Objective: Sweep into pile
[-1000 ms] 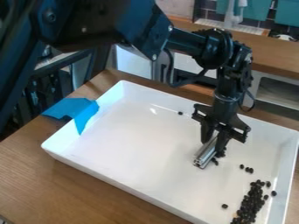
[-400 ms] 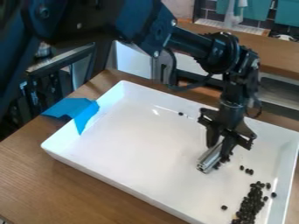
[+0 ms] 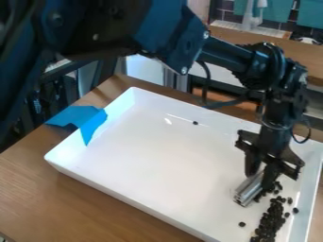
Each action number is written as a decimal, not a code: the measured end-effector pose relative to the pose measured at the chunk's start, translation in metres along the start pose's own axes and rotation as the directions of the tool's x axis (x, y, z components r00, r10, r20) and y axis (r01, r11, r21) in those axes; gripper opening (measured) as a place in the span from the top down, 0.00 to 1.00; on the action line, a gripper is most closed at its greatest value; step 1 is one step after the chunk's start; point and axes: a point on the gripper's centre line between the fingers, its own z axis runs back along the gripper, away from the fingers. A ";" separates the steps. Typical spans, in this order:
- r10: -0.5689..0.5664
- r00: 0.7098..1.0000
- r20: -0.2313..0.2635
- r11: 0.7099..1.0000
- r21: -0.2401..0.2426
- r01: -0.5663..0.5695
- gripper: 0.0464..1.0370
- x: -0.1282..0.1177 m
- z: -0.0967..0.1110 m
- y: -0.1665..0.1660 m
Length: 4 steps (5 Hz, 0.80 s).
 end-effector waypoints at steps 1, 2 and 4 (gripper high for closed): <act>0.002 1.000 -0.015 1.000 -0.030 -0.003 0.69 -0.002 0.003 -0.006; 0.008 1.000 0.003 0.998 -0.061 -0.008 0.69 -0.001 0.014 -0.003; 0.206 0.974 0.095 0.971 -0.141 -0.191 0.69 -0.005 0.082 0.093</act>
